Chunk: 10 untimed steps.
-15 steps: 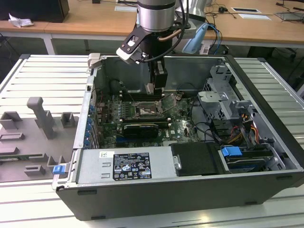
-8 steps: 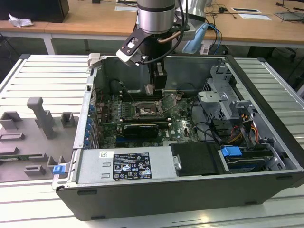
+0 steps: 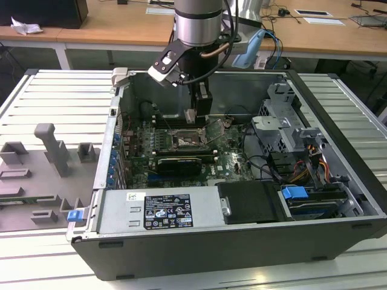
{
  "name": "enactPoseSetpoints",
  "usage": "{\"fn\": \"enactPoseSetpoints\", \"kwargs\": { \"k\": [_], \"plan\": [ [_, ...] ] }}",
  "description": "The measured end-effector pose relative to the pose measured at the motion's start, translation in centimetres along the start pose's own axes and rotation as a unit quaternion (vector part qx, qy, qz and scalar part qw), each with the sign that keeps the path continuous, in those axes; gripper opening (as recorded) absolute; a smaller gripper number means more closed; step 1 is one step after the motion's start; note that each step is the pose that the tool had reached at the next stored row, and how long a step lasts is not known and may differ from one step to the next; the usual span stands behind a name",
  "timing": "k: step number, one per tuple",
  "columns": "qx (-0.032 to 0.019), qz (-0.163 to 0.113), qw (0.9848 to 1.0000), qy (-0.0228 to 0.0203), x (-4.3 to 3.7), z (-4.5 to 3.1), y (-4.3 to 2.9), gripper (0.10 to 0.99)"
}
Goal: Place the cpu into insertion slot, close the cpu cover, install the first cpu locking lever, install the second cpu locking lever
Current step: 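Place the cpu into insertion slot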
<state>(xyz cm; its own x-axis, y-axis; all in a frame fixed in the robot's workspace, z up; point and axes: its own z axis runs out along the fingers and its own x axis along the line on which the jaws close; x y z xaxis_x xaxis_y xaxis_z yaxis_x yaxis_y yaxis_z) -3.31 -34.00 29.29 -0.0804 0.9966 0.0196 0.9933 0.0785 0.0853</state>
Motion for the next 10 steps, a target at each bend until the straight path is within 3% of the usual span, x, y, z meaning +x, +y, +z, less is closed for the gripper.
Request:
{"fn": "enactPoseSetpoints", "kwargs": {
  "k": [10],
  "plan": [
    [0.0000,0.000,1.0000,0.0000,-0.01,0.50,-0.06,0.529]
  ]
}}
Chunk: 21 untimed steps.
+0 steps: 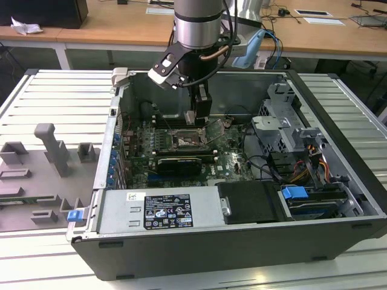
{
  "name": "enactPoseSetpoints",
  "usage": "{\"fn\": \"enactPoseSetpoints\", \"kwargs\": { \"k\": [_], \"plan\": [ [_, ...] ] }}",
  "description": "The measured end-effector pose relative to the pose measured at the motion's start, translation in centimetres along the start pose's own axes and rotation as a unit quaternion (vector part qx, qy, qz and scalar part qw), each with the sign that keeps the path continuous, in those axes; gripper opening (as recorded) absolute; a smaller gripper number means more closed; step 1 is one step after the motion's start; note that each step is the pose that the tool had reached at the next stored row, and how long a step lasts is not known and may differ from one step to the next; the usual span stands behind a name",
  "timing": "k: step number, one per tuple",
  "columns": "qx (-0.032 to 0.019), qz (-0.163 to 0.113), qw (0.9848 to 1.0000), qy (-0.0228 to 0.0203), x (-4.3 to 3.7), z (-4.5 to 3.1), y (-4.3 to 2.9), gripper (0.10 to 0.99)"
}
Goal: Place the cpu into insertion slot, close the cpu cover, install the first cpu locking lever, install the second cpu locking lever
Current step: 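Place the cpu into insertion slot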
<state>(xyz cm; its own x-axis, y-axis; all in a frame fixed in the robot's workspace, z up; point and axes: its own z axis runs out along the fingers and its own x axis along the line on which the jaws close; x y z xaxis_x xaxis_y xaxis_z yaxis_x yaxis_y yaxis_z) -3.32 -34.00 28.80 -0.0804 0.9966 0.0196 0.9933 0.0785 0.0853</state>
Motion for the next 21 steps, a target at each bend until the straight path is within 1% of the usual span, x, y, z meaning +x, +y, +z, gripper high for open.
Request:
{"fn": "enactPoseSetpoints", "kwargs": {
  "k": [13,17,21],
  "plan": [
    [0.0000,0.000,1.0000,0.0000,-0.02,0.93,-0.11,0.529],
    [0.0000,0.000,1.0000,0.0000,0.00,1.28,-0.46,0.529],
    [0.0000,0.001,1.0000,-0.0001,0.06,1.59,-0.52,0.529]
  ]
}}
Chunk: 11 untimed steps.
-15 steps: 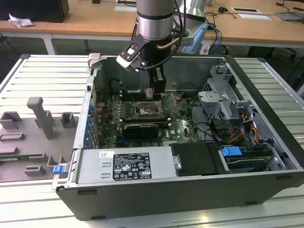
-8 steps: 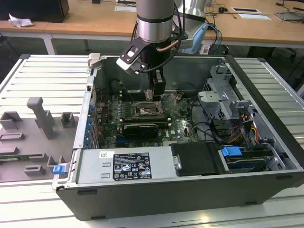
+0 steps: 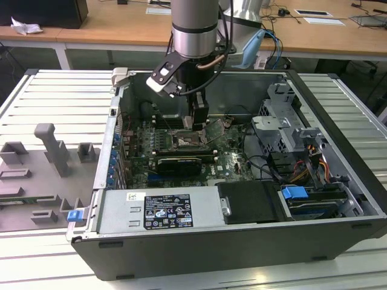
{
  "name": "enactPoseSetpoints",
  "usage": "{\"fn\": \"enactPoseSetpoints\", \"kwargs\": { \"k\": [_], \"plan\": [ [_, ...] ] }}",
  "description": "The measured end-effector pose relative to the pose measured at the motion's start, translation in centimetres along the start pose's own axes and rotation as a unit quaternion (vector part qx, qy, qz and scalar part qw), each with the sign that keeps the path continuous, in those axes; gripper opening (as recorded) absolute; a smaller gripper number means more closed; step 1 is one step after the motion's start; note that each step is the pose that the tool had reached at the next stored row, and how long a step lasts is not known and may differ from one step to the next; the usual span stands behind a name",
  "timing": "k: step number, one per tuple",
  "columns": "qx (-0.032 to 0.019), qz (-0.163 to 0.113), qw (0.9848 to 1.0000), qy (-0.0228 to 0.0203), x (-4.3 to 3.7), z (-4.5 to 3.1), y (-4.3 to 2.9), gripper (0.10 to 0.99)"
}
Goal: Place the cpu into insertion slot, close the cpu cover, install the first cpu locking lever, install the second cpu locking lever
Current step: 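Place the cpu into insertion slot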
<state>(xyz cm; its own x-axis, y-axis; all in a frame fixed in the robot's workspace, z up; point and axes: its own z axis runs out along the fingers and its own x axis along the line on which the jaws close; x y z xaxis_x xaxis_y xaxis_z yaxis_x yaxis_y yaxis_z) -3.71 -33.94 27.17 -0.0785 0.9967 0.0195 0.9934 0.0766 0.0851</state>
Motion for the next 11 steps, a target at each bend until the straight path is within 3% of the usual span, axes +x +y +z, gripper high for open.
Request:
{"fn": "enactPoseSetpoints", "kwargs": {
  "k": [11],
  "plan": [
    [-0.0004,0.014,0.9999,-0.0012,0.10,0.56,-0.04,0.529]
  ]
}}
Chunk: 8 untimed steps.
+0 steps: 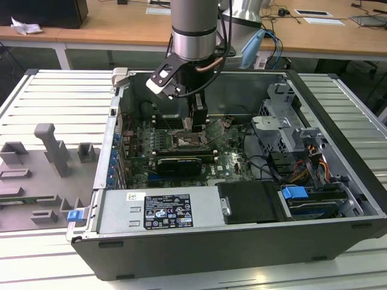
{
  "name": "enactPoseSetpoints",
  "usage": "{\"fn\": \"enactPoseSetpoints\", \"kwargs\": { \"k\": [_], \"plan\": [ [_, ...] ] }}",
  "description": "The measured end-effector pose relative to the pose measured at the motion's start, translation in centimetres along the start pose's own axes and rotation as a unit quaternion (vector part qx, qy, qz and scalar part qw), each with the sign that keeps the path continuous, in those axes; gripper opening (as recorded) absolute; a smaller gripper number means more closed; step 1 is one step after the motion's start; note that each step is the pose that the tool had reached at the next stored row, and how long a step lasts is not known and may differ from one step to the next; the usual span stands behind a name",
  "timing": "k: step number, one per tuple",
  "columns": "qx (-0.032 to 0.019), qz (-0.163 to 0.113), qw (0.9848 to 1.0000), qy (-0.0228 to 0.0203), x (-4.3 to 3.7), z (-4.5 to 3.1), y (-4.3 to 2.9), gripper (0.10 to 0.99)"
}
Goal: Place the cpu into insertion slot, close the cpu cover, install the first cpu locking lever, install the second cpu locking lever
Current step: 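Place the cpu into insertion slot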
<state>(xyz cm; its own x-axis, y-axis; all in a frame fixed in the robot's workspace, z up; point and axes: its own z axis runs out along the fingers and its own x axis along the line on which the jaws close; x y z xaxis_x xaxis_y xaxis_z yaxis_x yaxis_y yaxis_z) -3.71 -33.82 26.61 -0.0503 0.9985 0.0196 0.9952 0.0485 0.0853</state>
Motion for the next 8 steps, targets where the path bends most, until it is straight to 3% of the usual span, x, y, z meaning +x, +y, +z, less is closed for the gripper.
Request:
{"fn": "enactPoseSetpoints", "kwargs": {
  "k": [8],
  "plan": [
    [-0.0002,0.013,0.9999,-0.0011,0.43,0.46,-0.02,0.529]
  ]
}}
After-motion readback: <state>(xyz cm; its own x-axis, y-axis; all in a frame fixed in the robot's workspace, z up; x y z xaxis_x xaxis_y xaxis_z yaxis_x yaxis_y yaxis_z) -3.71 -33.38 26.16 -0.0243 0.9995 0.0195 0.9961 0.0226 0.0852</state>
